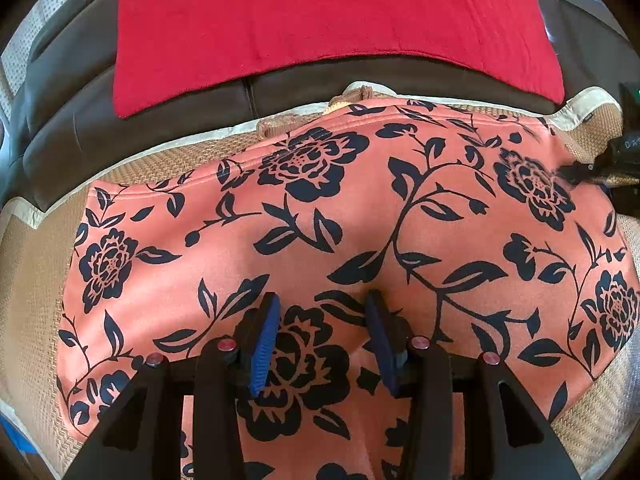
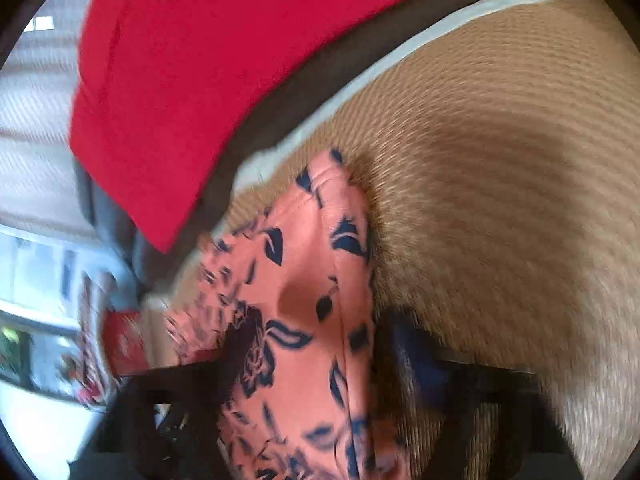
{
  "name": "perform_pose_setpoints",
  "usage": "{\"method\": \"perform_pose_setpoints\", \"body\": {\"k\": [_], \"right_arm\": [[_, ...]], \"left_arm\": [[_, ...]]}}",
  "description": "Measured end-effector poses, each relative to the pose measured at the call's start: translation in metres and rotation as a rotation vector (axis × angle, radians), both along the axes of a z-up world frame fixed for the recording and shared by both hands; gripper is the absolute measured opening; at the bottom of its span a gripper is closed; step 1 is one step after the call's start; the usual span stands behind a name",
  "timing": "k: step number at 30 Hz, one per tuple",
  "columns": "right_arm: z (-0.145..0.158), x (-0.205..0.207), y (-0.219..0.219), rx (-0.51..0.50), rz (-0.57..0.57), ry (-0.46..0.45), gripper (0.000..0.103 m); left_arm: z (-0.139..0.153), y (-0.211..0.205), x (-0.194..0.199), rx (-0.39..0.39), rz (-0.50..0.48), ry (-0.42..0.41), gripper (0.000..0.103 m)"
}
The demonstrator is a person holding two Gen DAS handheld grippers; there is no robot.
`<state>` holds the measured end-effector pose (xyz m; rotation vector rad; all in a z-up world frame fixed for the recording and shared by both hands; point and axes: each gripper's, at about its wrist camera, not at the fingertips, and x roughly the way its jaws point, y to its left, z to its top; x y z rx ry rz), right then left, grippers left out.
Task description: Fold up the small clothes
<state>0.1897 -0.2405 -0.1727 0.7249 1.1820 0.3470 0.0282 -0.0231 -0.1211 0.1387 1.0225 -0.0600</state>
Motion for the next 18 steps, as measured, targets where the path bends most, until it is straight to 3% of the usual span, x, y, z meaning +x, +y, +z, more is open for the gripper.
{"method": "perform_pose_setpoints", "body": {"k": [2,4,7,8,9,10,11,12,15,18], "right_arm": [[0.023,0.002,0.019,-0.131,0.042,-0.048,0.011],[0.044,-0.006,0.025,-0.216,-0.001,-0.126,0.011],[0.028,-0.006,0.016,-0.343,-0.082,-0.044,0.017],[0.026,-0.010,0.008,-0.332,-0.120,-0.038,0.020],[0.028,-0.016,0.003,-0.313,-0.148,-0.048,0.034],[0.034,-0.025,-0.001,-0.302,-0.182,-0.065,0.064],[0.044,-0.037,-0.004,-0.292,-0.213,-0.093,0.078],[0.053,-0.052,-0.004,-0.275,-0.242,-0.132,0.083],[0.074,-0.104,0.007,-0.178,-0.255,-0.225,0.083],[0.067,-0.158,0.012,-0.012,-0.260,-0.226,0.083]], "left_arm": [[0.000,0.001,0.000,-0.005,-0.001,-0.002,0.047],[0.000,0.001,0.000,-0.005,0.001,-0.006,0.048],[0.001,-0.002,0.000,0.011,0.007,-0.002,0.048],[0.001,-0.002,0.001,0.010,0.010,0.003,0.048],[0.002,-0.002,0.001,0.006,0.013,0.007,0.048],[0.002,-0.001,0.001,-0.002,0.021,0.011,0.048],[0.002,-0.002,0.002,-0.005,0.028,0.012,0.048],[0.002,-0.003,0.002,0.000,0.032,0.012,0.048],[0.002,-0.005,0.002,0.007,0.036,0.009,0.048],[0.002,-0.004,0.002,-0.004,0.041,0.012,0.048]]}}
